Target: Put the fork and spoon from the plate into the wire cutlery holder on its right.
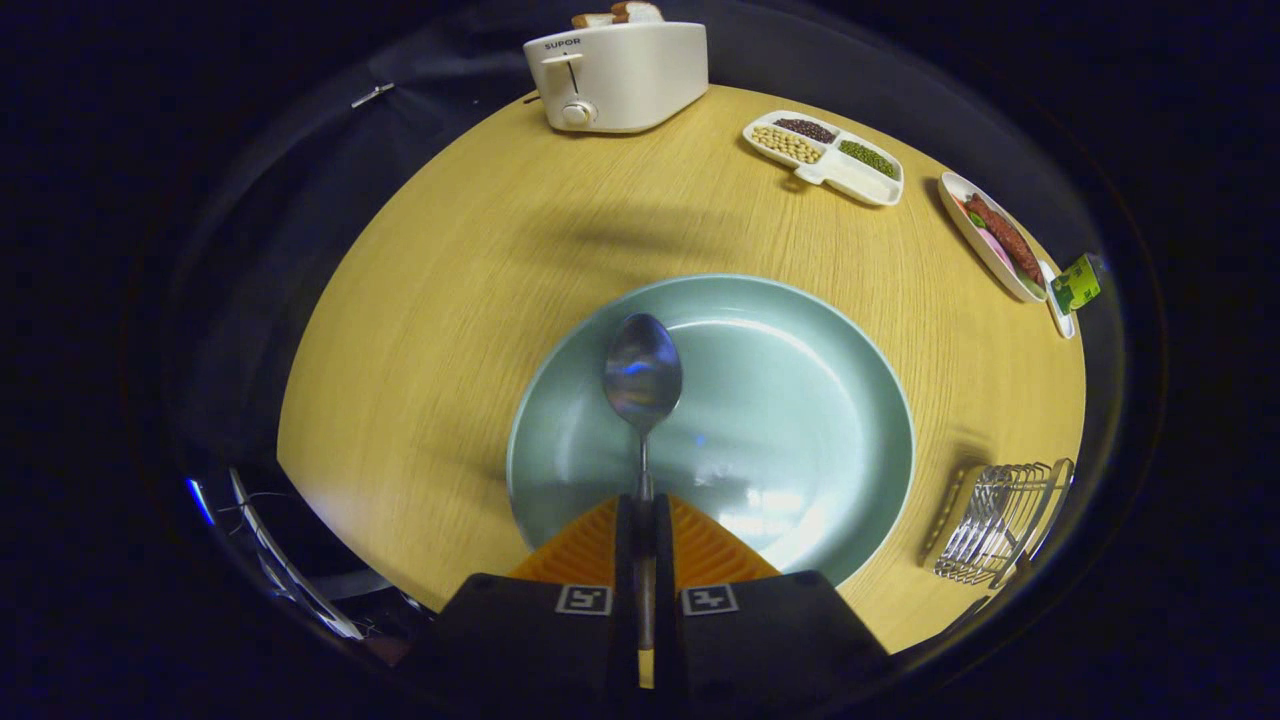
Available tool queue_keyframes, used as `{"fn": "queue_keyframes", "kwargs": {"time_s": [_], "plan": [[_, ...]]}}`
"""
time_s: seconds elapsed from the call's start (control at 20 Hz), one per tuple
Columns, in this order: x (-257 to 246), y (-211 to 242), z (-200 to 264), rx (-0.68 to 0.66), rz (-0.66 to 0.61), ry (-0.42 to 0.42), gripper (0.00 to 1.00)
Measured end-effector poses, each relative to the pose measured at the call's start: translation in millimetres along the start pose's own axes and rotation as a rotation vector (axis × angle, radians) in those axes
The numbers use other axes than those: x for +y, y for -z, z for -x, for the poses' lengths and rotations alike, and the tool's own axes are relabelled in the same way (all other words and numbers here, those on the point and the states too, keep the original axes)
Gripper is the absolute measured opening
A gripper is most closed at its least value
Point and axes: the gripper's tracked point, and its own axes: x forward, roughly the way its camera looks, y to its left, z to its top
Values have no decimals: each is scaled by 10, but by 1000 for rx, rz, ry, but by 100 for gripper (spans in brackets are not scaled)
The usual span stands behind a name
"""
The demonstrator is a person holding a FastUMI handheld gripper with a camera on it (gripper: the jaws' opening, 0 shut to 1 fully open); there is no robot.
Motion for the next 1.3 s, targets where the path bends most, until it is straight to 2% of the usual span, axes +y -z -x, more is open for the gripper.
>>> {"fn": "queue_keyframes", "kwargs": {"time_s": [0.25,0.5,0.65,0.75,0.85,0.95,1.1,1.3], "plan": [[-117,-64,329,-31,-53,-58,9],[-538,-70,1012,-47,21,-68,9],[-794,-80,1441,-47,3,-75,9],[-1059,3,1698,-15,12,-53,9],[-1455,157,1906,50,50,5,9],[-1726,257,2023,108,60,42,9],[-1993,394,2060,216,47,52,9],[-2257,390,1814,281,22,75,9]]}}
